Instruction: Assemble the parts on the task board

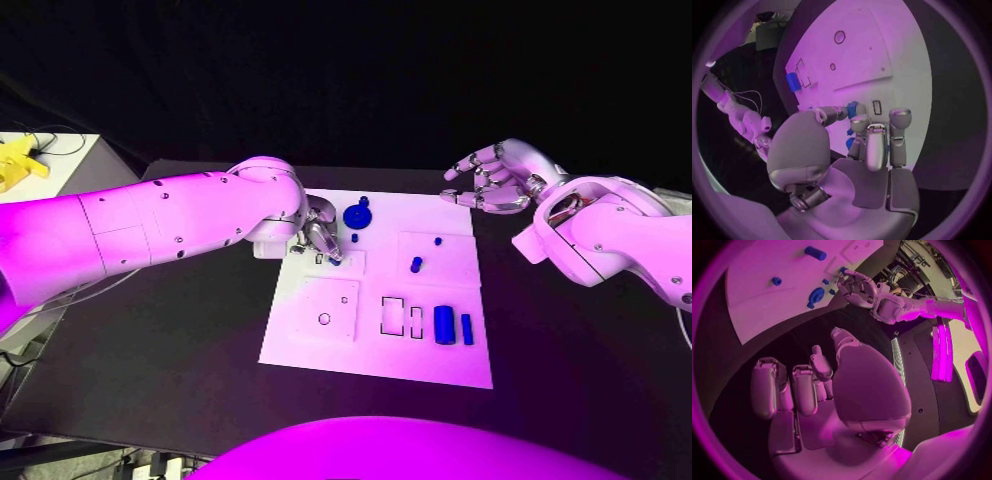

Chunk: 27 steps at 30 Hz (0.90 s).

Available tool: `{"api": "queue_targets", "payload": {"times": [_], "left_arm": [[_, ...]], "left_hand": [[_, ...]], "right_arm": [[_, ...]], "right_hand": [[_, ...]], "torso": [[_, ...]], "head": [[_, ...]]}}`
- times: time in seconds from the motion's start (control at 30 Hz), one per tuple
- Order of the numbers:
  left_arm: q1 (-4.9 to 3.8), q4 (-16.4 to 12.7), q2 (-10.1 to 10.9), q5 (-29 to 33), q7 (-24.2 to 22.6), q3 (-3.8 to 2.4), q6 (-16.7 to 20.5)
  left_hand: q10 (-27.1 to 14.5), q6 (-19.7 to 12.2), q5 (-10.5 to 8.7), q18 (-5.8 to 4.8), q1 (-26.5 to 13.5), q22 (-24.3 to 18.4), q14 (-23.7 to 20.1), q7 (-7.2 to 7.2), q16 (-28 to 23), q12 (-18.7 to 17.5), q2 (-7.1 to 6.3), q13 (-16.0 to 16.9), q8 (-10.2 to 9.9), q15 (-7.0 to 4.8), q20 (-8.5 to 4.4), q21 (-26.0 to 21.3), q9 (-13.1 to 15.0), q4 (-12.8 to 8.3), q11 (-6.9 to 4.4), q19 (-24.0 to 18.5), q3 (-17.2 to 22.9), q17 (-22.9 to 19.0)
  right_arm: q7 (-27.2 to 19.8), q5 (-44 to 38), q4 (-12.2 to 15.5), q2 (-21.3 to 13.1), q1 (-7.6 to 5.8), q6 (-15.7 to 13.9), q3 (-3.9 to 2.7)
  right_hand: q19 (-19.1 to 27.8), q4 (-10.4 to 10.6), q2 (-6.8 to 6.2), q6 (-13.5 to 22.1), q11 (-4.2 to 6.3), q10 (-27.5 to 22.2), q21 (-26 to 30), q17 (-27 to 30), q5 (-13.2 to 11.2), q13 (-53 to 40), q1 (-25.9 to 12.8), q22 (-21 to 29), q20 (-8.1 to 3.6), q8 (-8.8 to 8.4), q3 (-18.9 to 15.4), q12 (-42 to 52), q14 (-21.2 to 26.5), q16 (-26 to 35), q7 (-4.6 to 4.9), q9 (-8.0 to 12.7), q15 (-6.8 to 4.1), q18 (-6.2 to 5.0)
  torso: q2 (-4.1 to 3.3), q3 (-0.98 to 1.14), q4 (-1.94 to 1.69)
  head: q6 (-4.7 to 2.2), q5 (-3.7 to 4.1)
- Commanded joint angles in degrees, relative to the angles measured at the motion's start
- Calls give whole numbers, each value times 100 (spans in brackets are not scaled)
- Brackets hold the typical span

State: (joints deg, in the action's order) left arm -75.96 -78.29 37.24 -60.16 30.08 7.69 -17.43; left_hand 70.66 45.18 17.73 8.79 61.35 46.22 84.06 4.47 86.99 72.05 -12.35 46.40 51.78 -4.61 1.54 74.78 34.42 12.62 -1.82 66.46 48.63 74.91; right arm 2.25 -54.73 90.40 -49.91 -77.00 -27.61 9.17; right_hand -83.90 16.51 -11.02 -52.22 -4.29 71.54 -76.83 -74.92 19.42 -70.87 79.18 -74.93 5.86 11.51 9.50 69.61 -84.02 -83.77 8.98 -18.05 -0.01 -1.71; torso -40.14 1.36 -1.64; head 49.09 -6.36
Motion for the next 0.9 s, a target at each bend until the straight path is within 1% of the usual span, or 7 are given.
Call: {"api": "queue_targets", "payload": {"times": [0.03,0.37,0.5,0.53,0.63,0.77,0.9], "left_arm": [[33,-22,-10,-62,19,12,-129],[58,-43,-2,-70,16,16,-130],[62,-57,9,-67,7,17,-51],[65,-65,16,-65,5,17,-29],[76,-109,60,-59,-3,16,56],[87,-223,169,-39,-16,13,231],[92,-378,295,22,-45,-9,481]], "left_hand": [[62,265,41,-91,-17,63,401,-228,38,26,43,23,17,-44,-2,54,1007,-1013,-9,90,956,718],[150,344,39,-109,-81,164,412,-256,52,41,78,96,-10,-64,-22,95,996,-1030,-34,168,924,761],[168,365,37,-113,-97,180,417,-263,59,40,90,106,-21,-70,-26,101,991,-1031,-40,181,913,781],[168,365,37,-113,-97,180,417,-263,59,40,90,106,-21,-70,-26,101,991,-1031,-40,181,913,781],[180,378,39,-118,-101,207,418,-269,60,38,98,113,-29,-73,-30,110,986,-1039,-45,199,911,783],[189,388,42,-118,-99,213,420,-274,63,34,104,116,-39,-78,-34,113,982,-1055,-51,205,914,793],[192,398,45,-119,-94,216,418,-279,60,25,105,108,-49,-83,-39,116,977,-1075,-56,211,919,784]], "right_arm": [[-18,-58,10,-1,6,81,-1],[-11,-60,26,-15,8,84,-1],[-12,-63,27,-16,8,83,-1],[-13,-63,27,-16,8,82,-1],[-15,-64,28,-17,8,81,0],[-17,-64,30,-23,9,81,0],[-16,-64,33,-35,9,79,0]], "right_hand": [[-192,4,-8,37,-3,-27,16,-760,18,2,-35,-1135,-3,29,34,-25,-323,26,12,6,1,-82],[-192,4,-8,37,-3,-27,16,-760,18,2,-35,-1135,-3,29,34,-25,-323,26,12,6,1,-82],[-192,4,-8,37,-3,-27,16,-760,18,2,-35,-1135,-3,29,34,-25,-323,26,12,6,1,-82],[-193,5,-15,48,-3,-27,20,-761,44,10,-46,-1134,-2,51,60,-22,-323,25,13,5,2,-82],[-193,5,-15,48,-3,-27,20,-761,44,10,-46,-1134,-2,51,60,-22,-323,25,13,5,2,-82],[-193,5,-15,48,-3,-27,20,-761,44,10,-46,-1134,-2,51,60,-22,-323,25,13,5,2,-82],[-195,5,-15,49,-3,-24,17,-763,46,9,-48,-1135,-2,54,63,-19,-324,23,13,5,2,-82]], "torso": [[-4,5,3],[-2,5,2],[-3,5,2],[-3,5,2],[0,1,4],[0,2,5],[-2,1,6]], "head": [[9,-1],[21,7],[25,10],[24,9],[23,9],[18,17],[21,24]]}}
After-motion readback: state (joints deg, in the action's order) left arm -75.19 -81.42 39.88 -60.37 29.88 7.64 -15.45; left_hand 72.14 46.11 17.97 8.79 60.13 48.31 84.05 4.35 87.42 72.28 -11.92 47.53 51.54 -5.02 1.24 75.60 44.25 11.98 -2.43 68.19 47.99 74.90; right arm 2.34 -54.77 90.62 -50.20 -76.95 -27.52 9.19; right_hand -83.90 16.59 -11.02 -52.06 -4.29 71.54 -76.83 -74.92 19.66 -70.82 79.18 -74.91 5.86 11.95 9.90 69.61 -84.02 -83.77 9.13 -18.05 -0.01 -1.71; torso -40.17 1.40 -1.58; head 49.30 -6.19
